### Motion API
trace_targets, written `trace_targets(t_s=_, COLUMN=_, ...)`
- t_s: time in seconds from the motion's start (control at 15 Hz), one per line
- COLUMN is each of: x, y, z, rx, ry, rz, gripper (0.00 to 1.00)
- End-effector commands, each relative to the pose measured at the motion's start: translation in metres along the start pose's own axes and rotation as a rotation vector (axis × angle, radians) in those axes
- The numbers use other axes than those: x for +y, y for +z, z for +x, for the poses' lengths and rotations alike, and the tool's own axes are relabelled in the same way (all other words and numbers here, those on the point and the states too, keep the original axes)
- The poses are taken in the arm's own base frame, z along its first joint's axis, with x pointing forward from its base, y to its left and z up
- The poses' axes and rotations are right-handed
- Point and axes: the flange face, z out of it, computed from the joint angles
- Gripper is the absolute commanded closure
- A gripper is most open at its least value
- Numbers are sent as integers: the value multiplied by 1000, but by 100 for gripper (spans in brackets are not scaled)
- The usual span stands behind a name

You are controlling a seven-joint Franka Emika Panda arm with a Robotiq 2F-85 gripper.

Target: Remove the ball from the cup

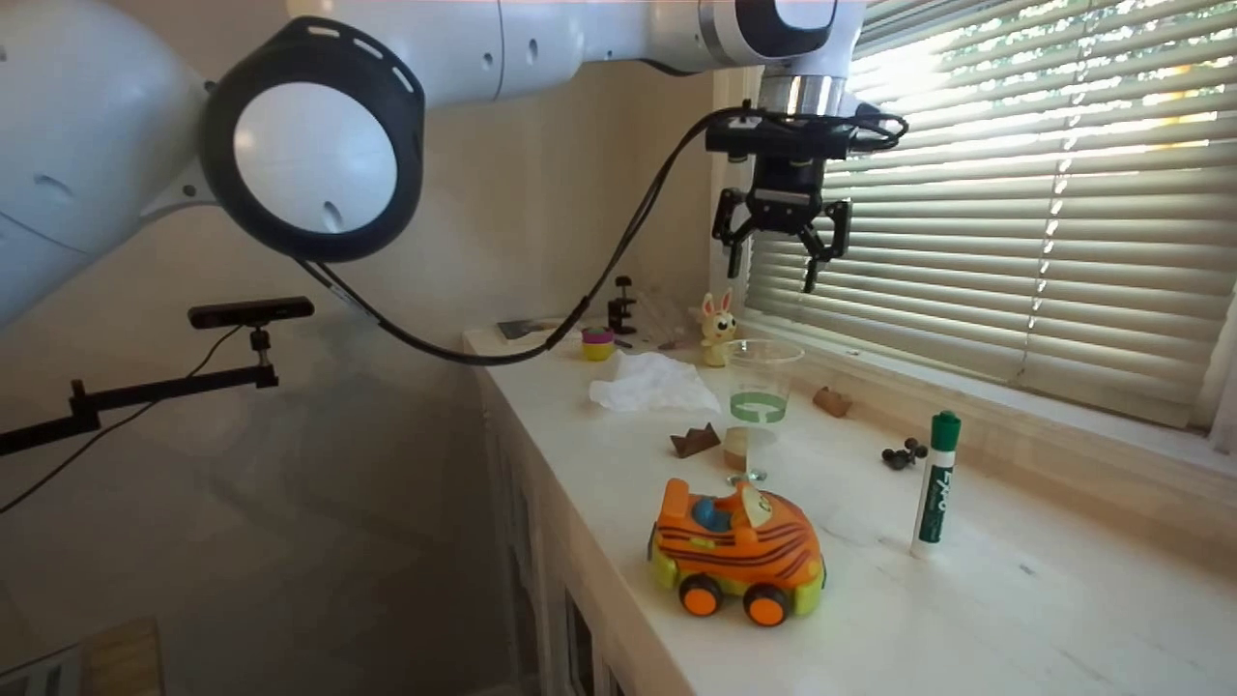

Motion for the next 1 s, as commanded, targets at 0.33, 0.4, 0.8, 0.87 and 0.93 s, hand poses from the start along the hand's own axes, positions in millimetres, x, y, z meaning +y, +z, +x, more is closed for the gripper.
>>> trace_targets(t_s=0.33, x=-2, y=7, z=1, rx=-7, ry=97, rz=36, gripper=0)
trace_targets(t_s=0.4, x=-5, y=11, z=3, rx=-12, ry=141, rz=30, gripper=0)
trace_targets(t_s=0.8, x=-39, y=33, z=19, rx=-52, ry=244, rz=39, gripper=0)
trace_targets(t_s=0.87, x=-45, y=35, z=21, rx=-61, ry=253, rz=37, gripper=0)
trace_targets(t_s=0.93, x=-50, y=37, z=22, rx=-71, ry=260, rz=42, gripper=0)
